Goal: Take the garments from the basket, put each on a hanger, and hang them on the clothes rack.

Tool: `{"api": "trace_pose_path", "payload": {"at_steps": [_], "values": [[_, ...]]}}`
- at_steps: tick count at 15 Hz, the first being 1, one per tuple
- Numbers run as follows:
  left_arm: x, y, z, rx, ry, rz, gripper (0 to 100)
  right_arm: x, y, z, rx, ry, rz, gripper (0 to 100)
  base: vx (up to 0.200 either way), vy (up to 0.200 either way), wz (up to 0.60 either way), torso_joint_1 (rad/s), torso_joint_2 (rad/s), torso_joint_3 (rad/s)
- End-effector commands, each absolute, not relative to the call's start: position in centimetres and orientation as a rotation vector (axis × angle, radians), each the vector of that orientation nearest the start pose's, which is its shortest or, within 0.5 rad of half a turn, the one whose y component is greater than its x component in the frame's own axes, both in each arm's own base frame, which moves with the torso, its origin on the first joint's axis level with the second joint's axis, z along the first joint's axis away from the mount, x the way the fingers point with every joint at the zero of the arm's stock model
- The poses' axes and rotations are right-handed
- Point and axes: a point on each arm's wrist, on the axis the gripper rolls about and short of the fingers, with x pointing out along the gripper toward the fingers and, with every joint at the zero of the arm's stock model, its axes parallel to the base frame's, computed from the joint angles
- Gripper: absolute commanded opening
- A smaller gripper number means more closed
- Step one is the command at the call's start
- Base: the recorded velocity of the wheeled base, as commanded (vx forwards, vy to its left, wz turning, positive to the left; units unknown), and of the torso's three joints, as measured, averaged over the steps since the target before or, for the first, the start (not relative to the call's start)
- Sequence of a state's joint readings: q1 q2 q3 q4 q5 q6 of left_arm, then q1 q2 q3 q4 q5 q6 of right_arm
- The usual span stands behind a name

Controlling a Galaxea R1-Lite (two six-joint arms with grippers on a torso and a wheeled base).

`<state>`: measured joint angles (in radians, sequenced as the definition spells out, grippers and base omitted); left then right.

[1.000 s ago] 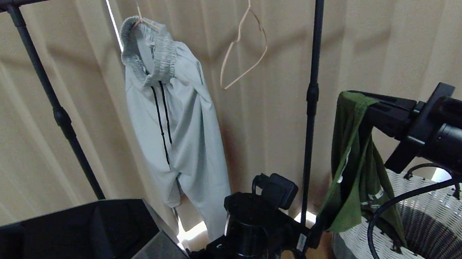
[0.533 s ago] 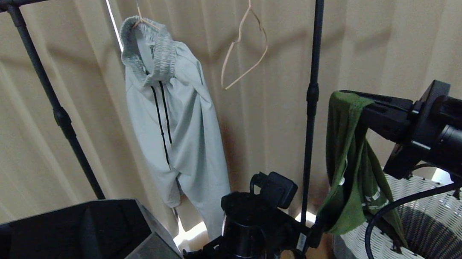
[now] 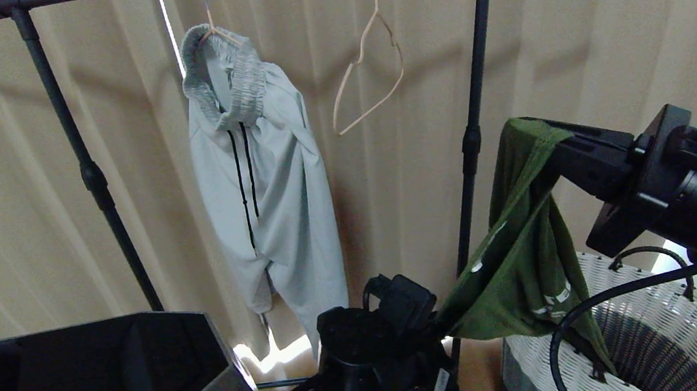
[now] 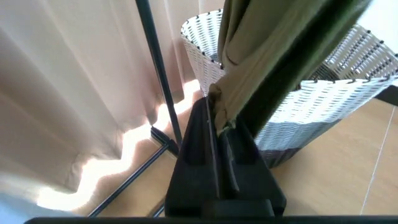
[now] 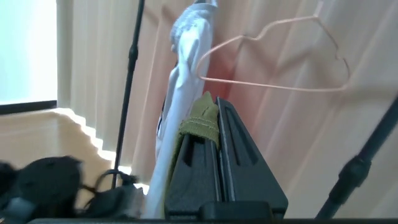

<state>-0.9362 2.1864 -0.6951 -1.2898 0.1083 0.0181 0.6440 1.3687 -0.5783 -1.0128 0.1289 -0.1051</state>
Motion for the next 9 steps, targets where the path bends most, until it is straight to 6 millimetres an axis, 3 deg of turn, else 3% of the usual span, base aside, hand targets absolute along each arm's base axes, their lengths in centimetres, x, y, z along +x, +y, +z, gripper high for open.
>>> {"api": "trace_pose_path", "payload": {"at_steps": [1, 3, 6, 9], "values": [[19.6, -25.7, 4.9, 0.198, 0.117, -0.824, 0, 17.4, 12.7, 24.6, -0.037, -0.256, 0.731, 0, 0.000, 0.000, 0.00, 0.000, 0.00, 0.000], [20.0, -22.7, 4.8, 0.284, 0.094, -0.762, 0, 17.6, 12.6, 24.2, -0.037, -0.238, 0.727, 0, 0.000, 0.000, 0.00, 0.000, 0.00, 0.000], [20.5, -18.8, 10.5, 0.238, -0.003, -0.652, 0, 18.1, 13.0, 23.5, -0.044, -0.205, 0.726, 0, 0.000, 0.000, 0.00, 0.000, 0.00, 0.000], [19.1, -15.7, 15.9, 0.229, -0.016, -0.606, 0, 18.8, 13.4, 22.7, -0.052, -0.173, 0.730, 0, 0.000, 0.000, 0.00, 0.000, 0.00, 0.000]]}}
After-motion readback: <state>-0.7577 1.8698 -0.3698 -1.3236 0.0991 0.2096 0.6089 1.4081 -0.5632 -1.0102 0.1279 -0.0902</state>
